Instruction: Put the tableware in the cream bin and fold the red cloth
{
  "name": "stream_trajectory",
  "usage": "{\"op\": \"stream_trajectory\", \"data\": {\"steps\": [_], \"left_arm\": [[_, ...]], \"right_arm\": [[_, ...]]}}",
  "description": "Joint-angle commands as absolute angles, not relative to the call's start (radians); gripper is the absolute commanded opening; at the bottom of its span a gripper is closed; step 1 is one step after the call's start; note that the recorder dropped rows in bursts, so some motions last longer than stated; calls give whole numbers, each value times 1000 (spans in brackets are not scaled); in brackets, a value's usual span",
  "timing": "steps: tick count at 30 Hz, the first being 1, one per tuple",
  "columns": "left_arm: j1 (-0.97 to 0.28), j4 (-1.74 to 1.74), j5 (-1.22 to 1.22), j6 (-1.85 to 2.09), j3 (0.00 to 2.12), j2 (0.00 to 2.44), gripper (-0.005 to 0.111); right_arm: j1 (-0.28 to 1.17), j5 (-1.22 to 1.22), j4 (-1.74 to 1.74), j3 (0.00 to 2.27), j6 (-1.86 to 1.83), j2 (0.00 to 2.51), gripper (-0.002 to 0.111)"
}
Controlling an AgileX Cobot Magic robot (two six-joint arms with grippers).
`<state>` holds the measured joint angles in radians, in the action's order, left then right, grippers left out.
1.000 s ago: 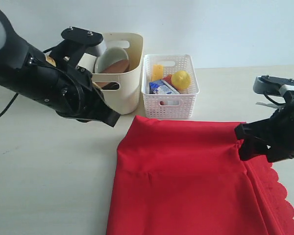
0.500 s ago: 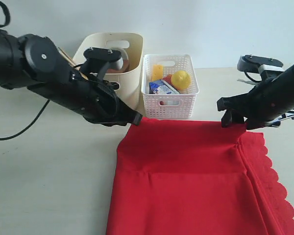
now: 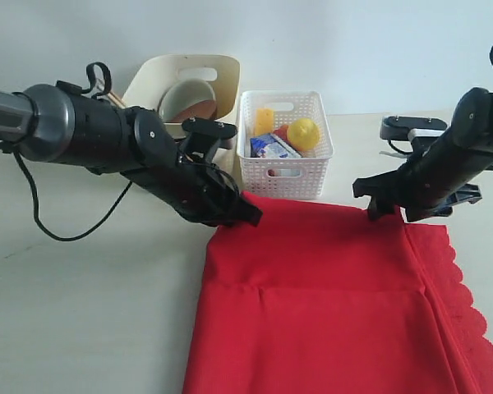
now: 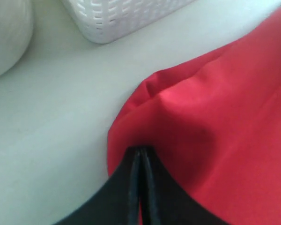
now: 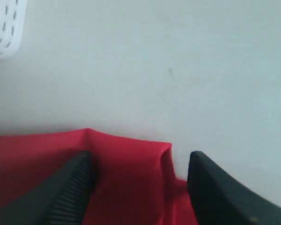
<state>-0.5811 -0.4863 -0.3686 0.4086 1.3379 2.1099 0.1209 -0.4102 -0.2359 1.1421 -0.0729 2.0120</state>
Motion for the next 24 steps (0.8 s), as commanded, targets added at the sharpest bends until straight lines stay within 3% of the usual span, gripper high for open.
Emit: {"op": "stream_trajectory", "data": {"steps": [1,14,22,24], "left_arm": [[-578,-504,-400,412,1360,2111,0],[-578,-472,-604,338,1352,1867,0],[-578,-435,-552,331,1151,1612,0],[-578,-423,-532,330,1094,1550,0]], "right_arm": [[117,-449,-208,1177,-55,1984,58],[117,-710,-181,1108,-96,1661,58],[117,-717,-189,904,-78,1523,58],[117,-731,-203,857,-78,1518,63]]}}
